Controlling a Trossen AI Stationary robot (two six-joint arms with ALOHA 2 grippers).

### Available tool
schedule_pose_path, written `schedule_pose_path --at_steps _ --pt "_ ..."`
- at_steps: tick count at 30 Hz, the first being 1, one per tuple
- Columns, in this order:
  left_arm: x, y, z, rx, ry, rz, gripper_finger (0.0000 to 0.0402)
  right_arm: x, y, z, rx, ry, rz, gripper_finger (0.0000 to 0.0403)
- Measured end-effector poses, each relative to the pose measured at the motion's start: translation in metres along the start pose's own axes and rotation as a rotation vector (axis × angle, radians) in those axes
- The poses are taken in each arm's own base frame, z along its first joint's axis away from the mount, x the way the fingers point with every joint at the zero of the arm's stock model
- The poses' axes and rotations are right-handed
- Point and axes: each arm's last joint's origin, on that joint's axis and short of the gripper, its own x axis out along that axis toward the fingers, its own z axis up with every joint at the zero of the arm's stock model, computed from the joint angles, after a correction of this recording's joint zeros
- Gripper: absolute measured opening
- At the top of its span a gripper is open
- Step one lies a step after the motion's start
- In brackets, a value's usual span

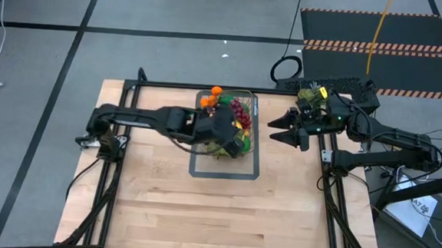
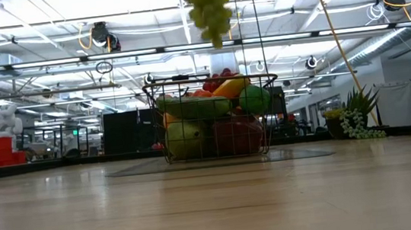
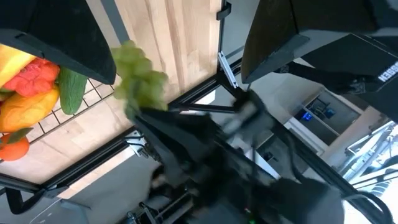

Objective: Build produce basket
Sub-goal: Put the green grapes into the gold wire basket

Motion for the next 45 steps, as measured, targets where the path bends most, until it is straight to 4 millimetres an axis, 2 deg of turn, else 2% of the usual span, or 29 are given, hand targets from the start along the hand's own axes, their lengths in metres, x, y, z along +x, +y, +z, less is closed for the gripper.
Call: schedule_pose_path --at_steps 5,8,14,20,27,36,45 --pt "0.033 0.008 -0.009 0.026 0.111 0.046 0.0013 -0.004 0.002 0.001 -0.004 -0.012 0.007 0.0341" --pt "0.044 0.014 -0.008 0.028 0.141 0.055 0.001 -0.005 0.003 0.001 -0.002 -0.015 0.01 0.0341" --pt "0.05 0.029 0.002 0.016 0.136 0.087 0.0034 -0.006 0.002 -0.001 0.003 -0.004 0.001 0.0341" --pt "0.055 0.039 0.007 -0.007 0.181 0.045 0.0009 -0.006 0.001 -0.002 -0.001 0.005 -0.009 0.0341" --pt "0.065 0.043 -0.002 -0.02 0.23 0.029 0.0032 -0.006 0.0 -0.003 -0.017 0.012 -0.024 0.0341" --pt "0.076 0.051 -0.013 0.046 0.258 0.085 0.0011 -0.006 -0.001 -0.002 -0.042 -0.008 -0.052 0.0341" --pt "0.087 0.074 -0.012 0.024 0.224 0.24 0.0058 -0.006 -0.001 -0.002 -0.042 -0.017 -0.063 0.0341"
